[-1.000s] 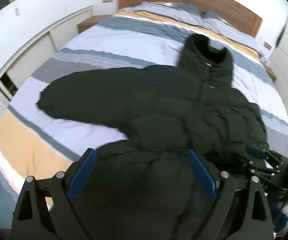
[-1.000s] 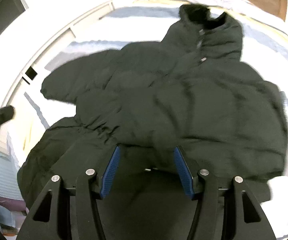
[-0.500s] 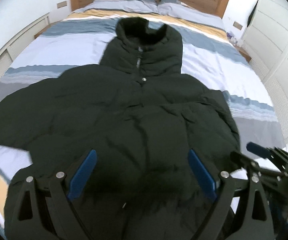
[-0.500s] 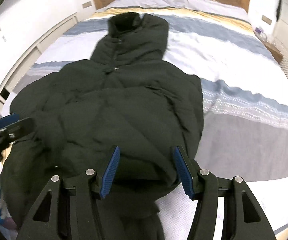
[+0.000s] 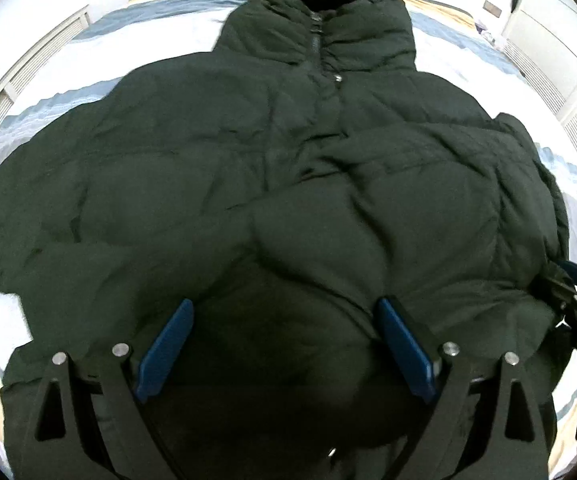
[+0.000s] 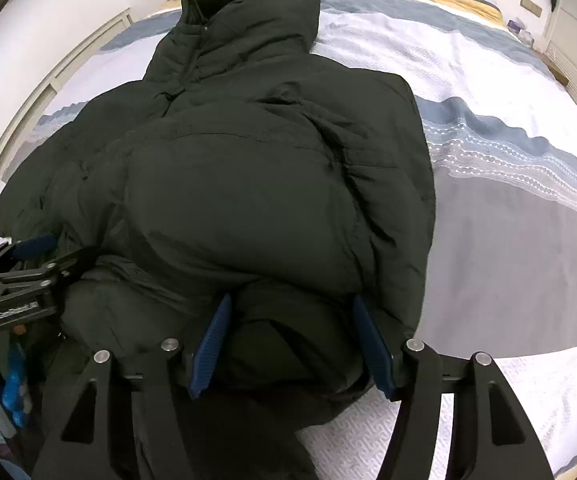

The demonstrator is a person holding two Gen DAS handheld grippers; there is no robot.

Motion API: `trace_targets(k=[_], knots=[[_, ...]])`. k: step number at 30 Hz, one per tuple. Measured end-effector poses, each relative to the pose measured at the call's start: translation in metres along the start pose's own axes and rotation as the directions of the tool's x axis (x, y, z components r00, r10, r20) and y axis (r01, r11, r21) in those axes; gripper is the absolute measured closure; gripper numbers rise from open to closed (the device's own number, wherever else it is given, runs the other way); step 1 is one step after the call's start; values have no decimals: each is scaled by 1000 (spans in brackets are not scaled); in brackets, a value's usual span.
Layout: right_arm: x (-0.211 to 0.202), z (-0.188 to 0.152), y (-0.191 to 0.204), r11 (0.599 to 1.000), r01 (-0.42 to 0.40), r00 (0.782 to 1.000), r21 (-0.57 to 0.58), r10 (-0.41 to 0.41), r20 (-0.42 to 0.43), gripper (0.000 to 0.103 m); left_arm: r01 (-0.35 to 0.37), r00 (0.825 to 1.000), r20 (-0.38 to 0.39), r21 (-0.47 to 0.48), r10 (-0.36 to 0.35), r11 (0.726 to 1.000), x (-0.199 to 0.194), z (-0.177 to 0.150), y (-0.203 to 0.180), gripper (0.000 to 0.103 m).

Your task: Fold large clothes

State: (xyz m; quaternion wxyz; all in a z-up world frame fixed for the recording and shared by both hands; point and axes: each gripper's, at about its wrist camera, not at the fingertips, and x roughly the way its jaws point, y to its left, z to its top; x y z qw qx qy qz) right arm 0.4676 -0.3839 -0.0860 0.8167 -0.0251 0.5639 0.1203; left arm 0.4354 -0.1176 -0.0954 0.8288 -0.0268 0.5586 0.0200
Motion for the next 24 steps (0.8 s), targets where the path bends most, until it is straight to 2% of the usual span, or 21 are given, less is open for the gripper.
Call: trace_targets(k=[2, 5, 10, 13, 17, 24], knots=[[-8, 3, 1, 1000, 15, 1000, -11, -16, -3, 42, 4, 1000, 30, -23, -4, 1000, -14, 2, 5, 9], [-29, 11, 8, 999, 20, 999, -43, -19, 39, 41, 42, 997, 69, -42, -39, 998, -28, 10, 4, 9], [-42, 39, 17, 999, 12, 996, -48, -8, 94, 40, 77, 993, 92, -39, -73, 996, -20, 32, -14, 9], [-31, 51, 18, 1000, 11, 995, -29, -8, 95, 40, 75, 994, 79, -44, -72, 996, -7, 34, -16, 9], [-2, 52, 16, 1000, 28, 999, -1, -28, 44, 40, 52, 998, 33, -40, -50, 998, 14, 24, -10, 9], [3, 42, 4, 997, 74, 997, 19, -75, 13, 39, 33, 999, 18, -6, -33, 999, 14, 14, 3, 9]])
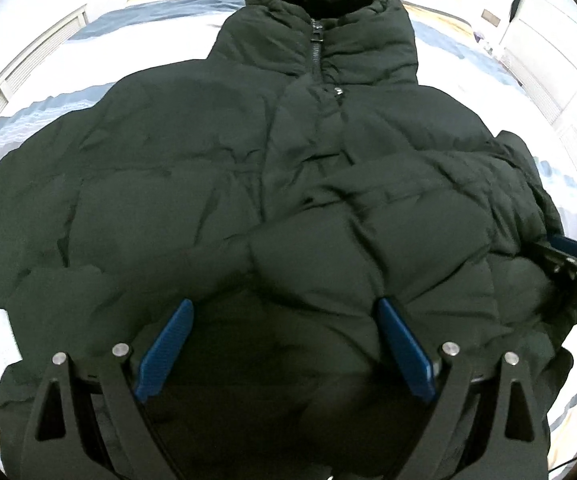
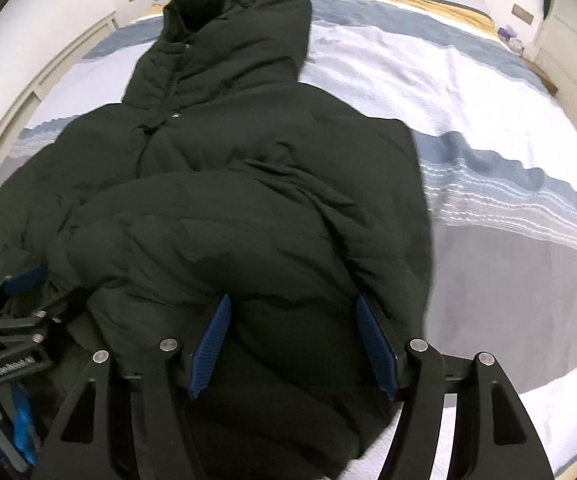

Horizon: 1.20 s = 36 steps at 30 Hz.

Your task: Fold large clothes

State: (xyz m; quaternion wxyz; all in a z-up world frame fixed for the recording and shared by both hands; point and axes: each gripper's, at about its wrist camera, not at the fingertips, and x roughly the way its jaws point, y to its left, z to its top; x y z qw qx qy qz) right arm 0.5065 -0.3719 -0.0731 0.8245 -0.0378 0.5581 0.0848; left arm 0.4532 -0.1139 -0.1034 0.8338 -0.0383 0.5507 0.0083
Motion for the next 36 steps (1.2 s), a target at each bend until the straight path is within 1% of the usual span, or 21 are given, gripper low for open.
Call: trace_targets(k=[3, 6, 8, 9, 11, 13, 16, 19, 22, 27, 30, 36], knots=[[-13, -4, -7, 999, 36, 999, 36, -35, -3, 39, 7, 1000, 6, -22, -6, 1000, -16, -4, 7, 9], [-33, -10, -6, 997, 35, 999, 68, -37, 26, 39, 29, 1000, 12, -35, -28, 999, -29, -11, 10, 9], [-43, -17, 0, 997, 17, 999, 78, -20, 35, 38, 27, 1000, -3, -27, -27, 999, -28, -17, 9, 9], [-45, -21, 4, 997, 13, 999, 75, -15, 34, 38, 24, 999, -22, -21, -24, 1000, -25, -20, 8, 9], [-45, -32, 12, 998, 6, 1000, 68, -8, 16, 38, 26, 998, -48, -15, -26, 1000, -23, -28, 10, 9], [-42, -42, 15, 997, 11, 1000, 75, -11, -6, 38, 35, 999, -38, -13, -35, 999, -29, -35, 13, 9], [-45, -56, 16, 994, 43, 999, 96, -41, -26, 38, 43, 999, -14, 2, -43, 999, -46, -43, 20, 9], [-60, -65, 18, 990, 56, 998, 130, -54, -22, 38, 61, 998, -19, 3, -61, 998, -65, -48, 33, 9], [-78, -68, 28, 989, 56, 998, 137, -57, -2, 37, 66, 998, 6, -1, -66, 998, -89, -51, 52, 9], [-112, -70, 55, 990, 52, 998, 131, -57, 32, 34, 26, 998, 54, 6, -26, 1000, -131, -56, 85, 9], [-127, -72, 70, 989, 48, 998, 140, -54, 41, 33, 11, 998, 64, -15, -10, 1000, -152, -59, 107, 9], [-150, -72, 98, 992, 59, 996, 116, -66, 56, 28, -59, 993, 96, -68, 65, 996, -187, -66, 152, 9]])
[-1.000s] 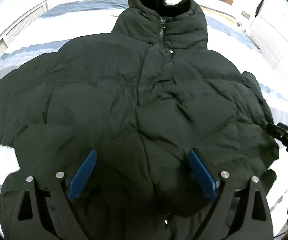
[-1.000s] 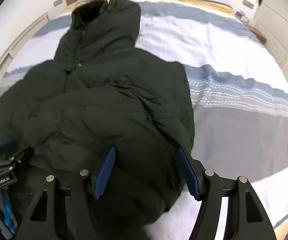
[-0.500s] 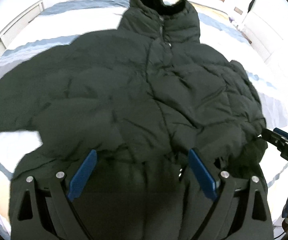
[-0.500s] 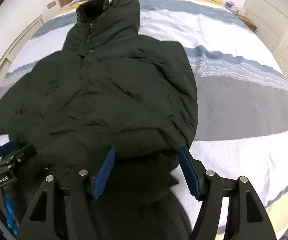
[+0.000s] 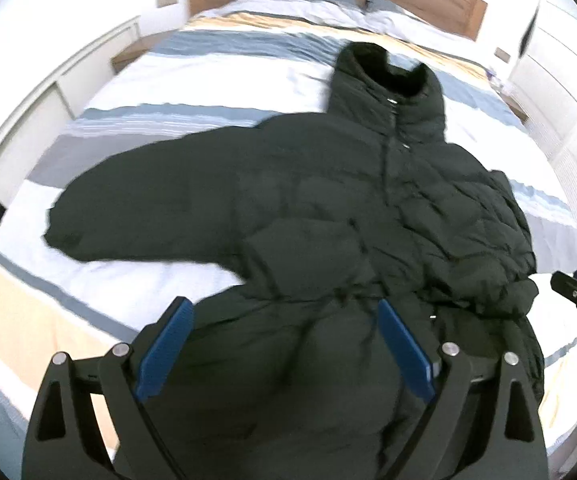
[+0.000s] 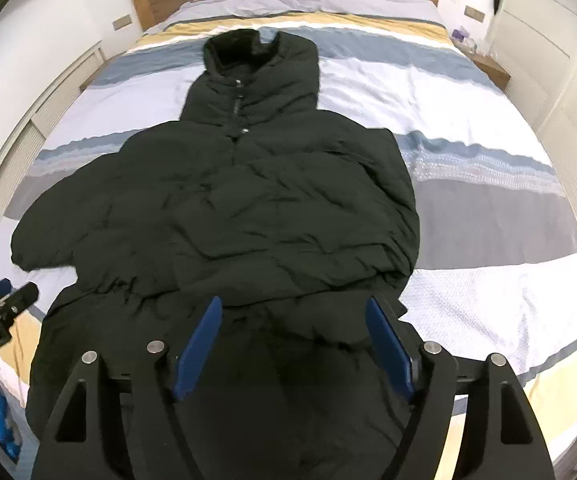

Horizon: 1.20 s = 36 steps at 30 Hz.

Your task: Fold large clothes

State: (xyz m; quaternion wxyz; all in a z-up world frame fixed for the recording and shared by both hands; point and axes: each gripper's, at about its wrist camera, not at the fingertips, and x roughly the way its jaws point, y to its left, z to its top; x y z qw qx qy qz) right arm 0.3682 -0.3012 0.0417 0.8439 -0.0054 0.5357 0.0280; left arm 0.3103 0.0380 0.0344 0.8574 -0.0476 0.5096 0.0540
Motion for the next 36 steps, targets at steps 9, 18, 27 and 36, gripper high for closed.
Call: trace_targets(k=[9, 18, 27, 36], knots=[[-17, -2, 48, 999, 12, 1000, -44, -11, 28, 5, -51, 998, 28, -83, 54, 995, -19, -8, 61, 9], [-20, -3, 91, 998, 8, 999, -68, -5, 45, 1, -111, 993, 29, -162, 117, 981, -33, -19, 122, 9], [-26, -1, 125, 995, 9, 996, -97, -1, 85, 1, -139, 988, 42, -208, 151, 968, -37, -22, 163, 9], [-21, -2, 141, 995, 6, 997, -98, 1, 73, 1, -149, 985, 52, -239, 166, 959, -29, -20, 188, 9]])
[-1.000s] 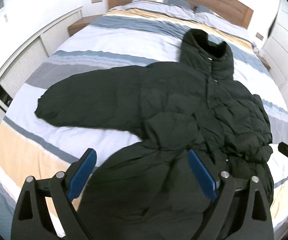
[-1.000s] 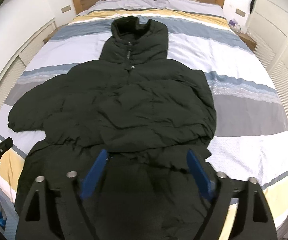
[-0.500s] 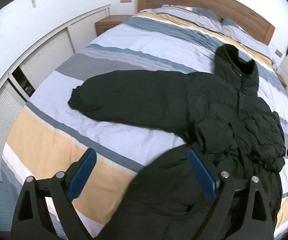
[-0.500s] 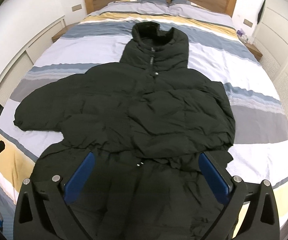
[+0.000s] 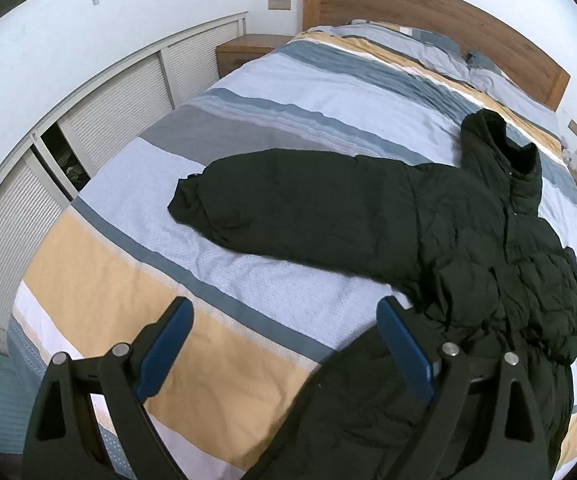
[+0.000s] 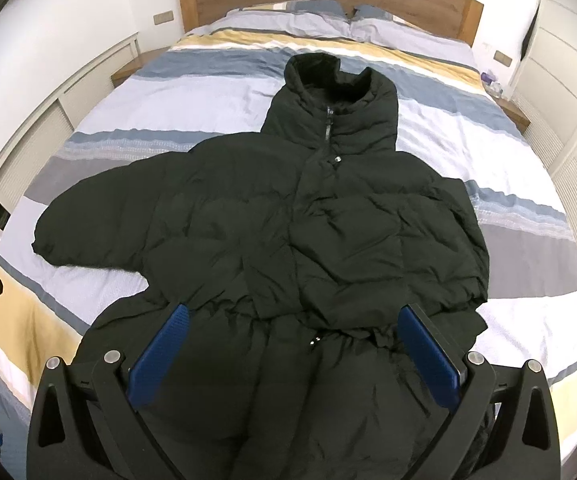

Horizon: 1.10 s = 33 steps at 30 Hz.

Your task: Fold large clothes

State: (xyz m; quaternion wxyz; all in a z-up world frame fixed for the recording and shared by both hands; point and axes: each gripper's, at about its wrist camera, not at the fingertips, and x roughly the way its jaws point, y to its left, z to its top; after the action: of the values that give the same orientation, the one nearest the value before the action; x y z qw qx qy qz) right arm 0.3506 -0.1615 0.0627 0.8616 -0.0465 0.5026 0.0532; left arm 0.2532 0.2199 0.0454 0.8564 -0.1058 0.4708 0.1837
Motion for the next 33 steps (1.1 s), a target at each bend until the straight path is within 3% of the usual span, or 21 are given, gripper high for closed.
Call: trace_targets(k=[7, 19, 23, 27, 33], knots=[[15, -2, 9, 1000, -17, 999, -5, 17, -41, 1, -17, 1000, -12, -17, 17, 1000, 20, 6, 10, 9], [58, -2, 22, 1000, -17, 992, -20, 14, -127, 1, -44, 991, -129, -50, 38, 998, 93, 12, 25, 9], [67, -6, 16, 1000, -2, 988, -19, -1, -156, 1, 37, 989, -139, -146, -58, 989, 124, 21, 44, 9], [73, -11, 8, 1000, 25, 983, -17, -27, -179, 1, 130, 975, -134, -306, -178, 943, 156, 33, 81, 9], [78, -19, -6, 998, 64, 976, 4, -62, -210, 1, 245, 943, -74, -506, -325, 827, 202, 51, 135, 9]])
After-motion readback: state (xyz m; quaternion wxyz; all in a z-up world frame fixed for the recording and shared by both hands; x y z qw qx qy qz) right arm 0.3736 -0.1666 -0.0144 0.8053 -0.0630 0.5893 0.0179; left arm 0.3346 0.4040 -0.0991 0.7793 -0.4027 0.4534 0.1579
